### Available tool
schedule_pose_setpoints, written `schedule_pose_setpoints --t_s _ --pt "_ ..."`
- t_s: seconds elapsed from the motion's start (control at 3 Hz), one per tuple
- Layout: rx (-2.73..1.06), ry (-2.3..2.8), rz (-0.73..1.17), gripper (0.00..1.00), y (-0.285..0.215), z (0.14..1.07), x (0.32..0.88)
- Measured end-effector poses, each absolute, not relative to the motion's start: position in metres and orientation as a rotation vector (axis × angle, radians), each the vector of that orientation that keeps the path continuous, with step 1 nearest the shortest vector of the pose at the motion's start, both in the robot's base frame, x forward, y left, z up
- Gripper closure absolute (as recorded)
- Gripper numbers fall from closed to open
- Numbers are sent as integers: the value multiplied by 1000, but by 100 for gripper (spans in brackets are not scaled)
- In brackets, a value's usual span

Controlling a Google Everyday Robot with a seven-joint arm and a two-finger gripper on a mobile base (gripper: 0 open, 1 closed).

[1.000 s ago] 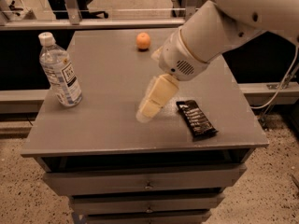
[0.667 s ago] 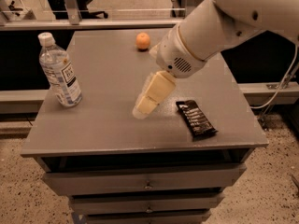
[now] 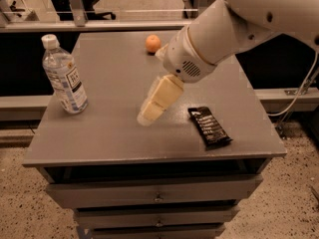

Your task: Move blue plastic bottle near orange

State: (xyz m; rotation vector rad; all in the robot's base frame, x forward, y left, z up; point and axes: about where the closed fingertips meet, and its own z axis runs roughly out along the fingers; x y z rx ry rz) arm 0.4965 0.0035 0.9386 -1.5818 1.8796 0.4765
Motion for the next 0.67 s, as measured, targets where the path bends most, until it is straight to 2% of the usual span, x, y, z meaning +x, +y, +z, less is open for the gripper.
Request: schedule_pose_setpoints --t_s 0.67 --pt "-1498 1648 654 0 91 930 529"
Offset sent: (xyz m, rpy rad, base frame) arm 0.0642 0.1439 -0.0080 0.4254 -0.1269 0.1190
